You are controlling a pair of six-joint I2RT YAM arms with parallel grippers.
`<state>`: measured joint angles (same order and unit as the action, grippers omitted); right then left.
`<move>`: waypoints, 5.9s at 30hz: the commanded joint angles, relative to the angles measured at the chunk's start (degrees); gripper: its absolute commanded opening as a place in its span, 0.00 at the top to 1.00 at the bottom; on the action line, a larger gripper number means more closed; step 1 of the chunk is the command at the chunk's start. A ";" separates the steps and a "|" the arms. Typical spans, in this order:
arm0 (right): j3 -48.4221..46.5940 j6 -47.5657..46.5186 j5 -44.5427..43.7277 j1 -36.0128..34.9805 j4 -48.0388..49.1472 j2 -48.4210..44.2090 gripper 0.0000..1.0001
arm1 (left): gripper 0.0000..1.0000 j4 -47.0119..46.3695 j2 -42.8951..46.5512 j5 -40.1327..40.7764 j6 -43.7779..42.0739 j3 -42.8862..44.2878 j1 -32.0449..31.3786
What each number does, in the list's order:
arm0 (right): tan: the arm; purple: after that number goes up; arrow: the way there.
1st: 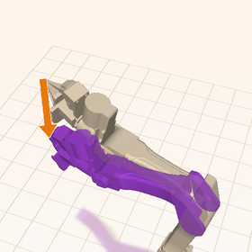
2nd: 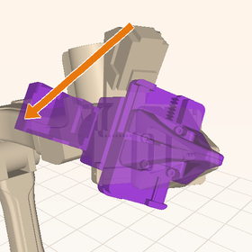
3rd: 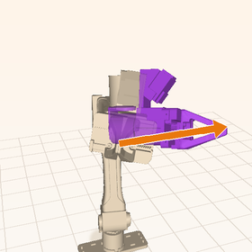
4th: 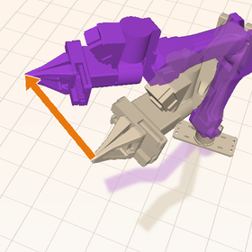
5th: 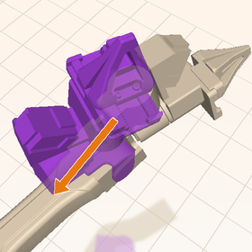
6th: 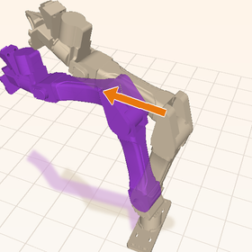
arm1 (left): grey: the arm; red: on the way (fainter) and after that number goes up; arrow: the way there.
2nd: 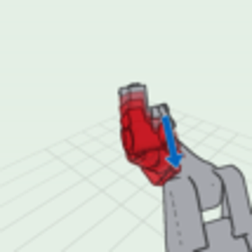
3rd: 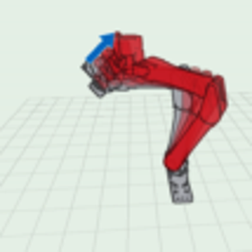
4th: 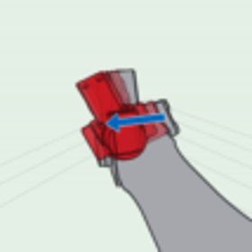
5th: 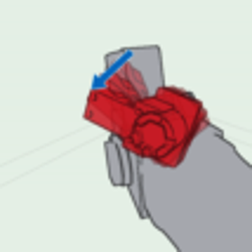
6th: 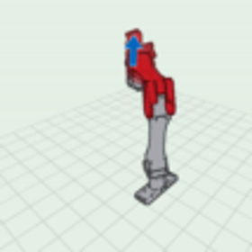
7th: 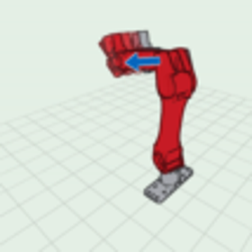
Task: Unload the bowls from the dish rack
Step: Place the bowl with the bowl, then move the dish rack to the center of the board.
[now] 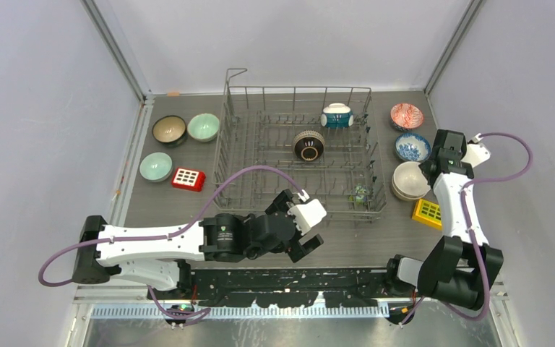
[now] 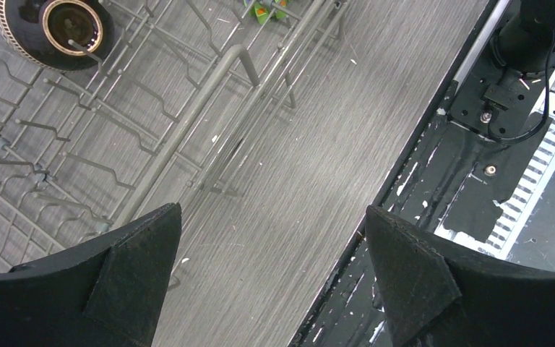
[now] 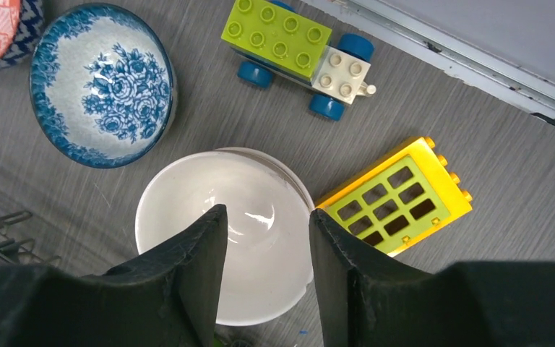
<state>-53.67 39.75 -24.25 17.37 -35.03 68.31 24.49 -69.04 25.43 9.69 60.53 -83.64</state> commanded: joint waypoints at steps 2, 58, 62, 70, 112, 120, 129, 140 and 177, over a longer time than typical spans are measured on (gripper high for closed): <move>0.03 -4.30 2.40 -0.14 5.66 2.66 0.50 | 0.00 -3.67 1.60 -0.64 -1.02 -0.36 0.05; -10.03 4.32 23.36 -22.98 9.17 -13.15 0.45 | 0.00 1.35 -6.53 -4.16 -5.76 18.63 9.18; -4.40 3.73 26.27 -23.11 11.73 -15.38 0.44 | 0.00 3.20 -9.72 -9.01 -4.66 24.70 15.75; -1.85 -0.53 19.22 -26.45 9.59 -14.72 0.40 | 0.00 7.75 -12.15 -10.16 -1.29 29.31 22.77; -11.59 5.22 1.84 -23.07 14.07 4.72 0.29 | 0.07 15.83 1.73 -13.92 9.60 11.04 55.04; -5.21 6.34 4.55 -23.13 12.16 -0.92 0.29 | 0.22 16.89 -2.10 -15.17 9.98 11.26 55.95; -0.86 6.84 3.17 -23.51 6.38 -5.49 0.31 | 0.53 18.16 0.85 -17.97 10.68 6.54 55.86; 4.48 4.93 11.98 -24.21 2.57 -9.35 0.45 | 0.73 19.01 5.84 -24.05 11.05 2.52 54.81; 4.01 3.20 16.27 -28.09 -20.67 -29.63 0.57 | 0.91 32.55 23.21 -25.17 19.69 -5.09 47.86</move>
<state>-44.93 42.72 -9.21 -10.02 -53.23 39.40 53.63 -46.76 10.63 27.83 55.53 -34.41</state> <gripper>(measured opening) 0.362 0.216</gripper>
